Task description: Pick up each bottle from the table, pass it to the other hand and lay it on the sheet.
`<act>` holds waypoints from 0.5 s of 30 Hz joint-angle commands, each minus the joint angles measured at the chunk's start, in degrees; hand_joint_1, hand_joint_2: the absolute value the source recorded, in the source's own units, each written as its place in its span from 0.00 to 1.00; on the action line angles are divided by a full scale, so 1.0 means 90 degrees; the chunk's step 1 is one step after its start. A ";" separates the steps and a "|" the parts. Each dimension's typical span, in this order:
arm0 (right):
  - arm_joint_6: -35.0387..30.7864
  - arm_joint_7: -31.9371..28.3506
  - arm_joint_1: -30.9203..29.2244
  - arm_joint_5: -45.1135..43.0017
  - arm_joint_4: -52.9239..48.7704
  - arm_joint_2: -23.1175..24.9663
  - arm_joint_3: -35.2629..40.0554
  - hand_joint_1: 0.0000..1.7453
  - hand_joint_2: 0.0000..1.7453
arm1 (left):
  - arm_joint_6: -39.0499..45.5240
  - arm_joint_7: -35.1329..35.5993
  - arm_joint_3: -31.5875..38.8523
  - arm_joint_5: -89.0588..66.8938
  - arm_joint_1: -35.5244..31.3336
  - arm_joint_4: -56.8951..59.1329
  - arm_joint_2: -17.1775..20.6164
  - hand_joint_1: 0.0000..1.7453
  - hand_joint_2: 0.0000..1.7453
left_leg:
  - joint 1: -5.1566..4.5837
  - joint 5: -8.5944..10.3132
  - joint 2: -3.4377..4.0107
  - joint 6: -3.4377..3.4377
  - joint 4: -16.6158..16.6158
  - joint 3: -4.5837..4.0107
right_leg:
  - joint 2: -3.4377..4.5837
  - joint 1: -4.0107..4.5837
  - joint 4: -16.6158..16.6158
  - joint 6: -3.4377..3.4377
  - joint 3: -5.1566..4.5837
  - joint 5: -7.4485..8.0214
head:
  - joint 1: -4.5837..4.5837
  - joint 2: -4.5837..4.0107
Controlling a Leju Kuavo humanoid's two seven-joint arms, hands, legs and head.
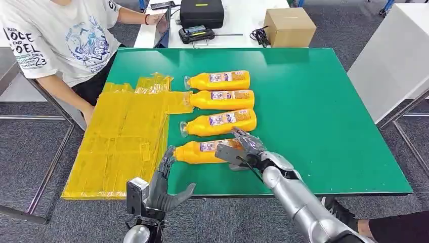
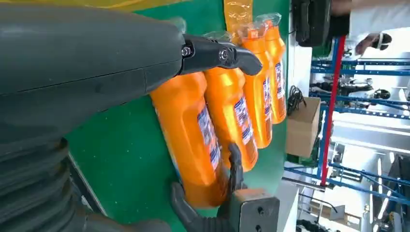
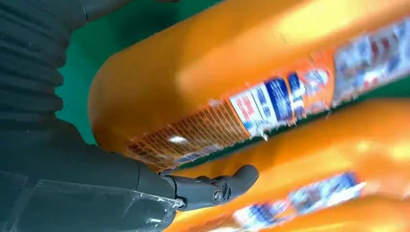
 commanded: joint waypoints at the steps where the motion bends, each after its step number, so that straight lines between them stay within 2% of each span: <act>1: 0.0376 -0.0074 -0.0817 -0.0154 0.1029 -0.0215 0.1201 0.00 1.00 | -0.0044 0.0014 -0.0010 0.0044 -0.0300 0.0605 0.0155 0.00 1.00 | 0.0010 -0.0008 0.0005 -0.0013 -0.0003 0.0028 | 0.0002 0.0011 -0.0007 -0.0017 0.0030 -0.0005 | 0.0002 0.0000; 15: 0.0709 -0.0124 -0.1148 -0.0328 0.1134 -0.0261 0.1684 0.00 1.00 | -0.0045 0.0023 -0.0017 0.0107 -0.0318 0.0634 0.0149 0.00 1.00 | 0.0006 -0.0004 0.0003 -0.0010 -0.0002 0.0019 | 0.0001 0.0007 -0.0004 -0.0012 0.0021 -0.0004 | 0.0002 0.0000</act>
